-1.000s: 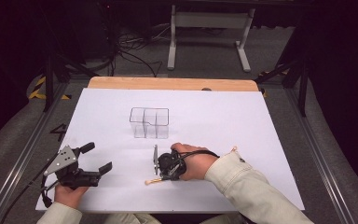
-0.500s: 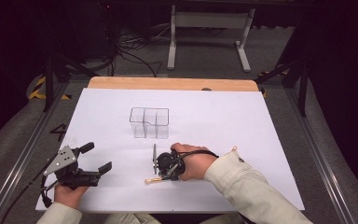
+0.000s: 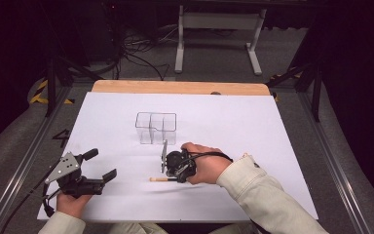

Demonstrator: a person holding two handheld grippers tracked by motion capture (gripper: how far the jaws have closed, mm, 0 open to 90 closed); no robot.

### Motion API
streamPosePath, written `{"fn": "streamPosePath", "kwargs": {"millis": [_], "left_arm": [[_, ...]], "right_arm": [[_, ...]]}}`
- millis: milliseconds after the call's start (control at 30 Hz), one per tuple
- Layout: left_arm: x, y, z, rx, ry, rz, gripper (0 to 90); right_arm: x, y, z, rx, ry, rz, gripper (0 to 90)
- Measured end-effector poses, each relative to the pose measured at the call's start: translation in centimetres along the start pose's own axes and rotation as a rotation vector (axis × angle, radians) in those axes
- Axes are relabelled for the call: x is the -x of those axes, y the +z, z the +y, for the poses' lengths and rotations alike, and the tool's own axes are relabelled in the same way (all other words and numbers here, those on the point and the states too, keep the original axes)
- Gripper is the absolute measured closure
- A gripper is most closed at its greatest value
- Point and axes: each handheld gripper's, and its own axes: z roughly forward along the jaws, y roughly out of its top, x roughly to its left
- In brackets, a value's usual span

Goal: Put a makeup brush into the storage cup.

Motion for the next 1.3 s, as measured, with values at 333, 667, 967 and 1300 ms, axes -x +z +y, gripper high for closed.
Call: {"fn": "streamPosePath", "kwargs": {"millis": [333,667,967,1300], "left_arm": [[0.0,0.1,0.0,-0.003,0.000,0.001,0.2],[0.0,0.1,0.0,-0.003,0.000,0.001,0.2],[0.0,0.0,0.0,-0.003,0.000,0.001,0.2],[0.0,0.1,0.0,-0.003,-0.001,0.004,0.2]], "right_arm": [[0.1,-3.2,-1.1,0.139,0.038,-0.041,84.8],[0.3,-4.9,-2.5,0.319,0.060,-0.077,84.8],[0.2,-5.8,-3.4,0.451,0.090,-0.102,84.8],[0.5,-6.3,-4.6,0.633,0.117,-0.155,84.7]]}}
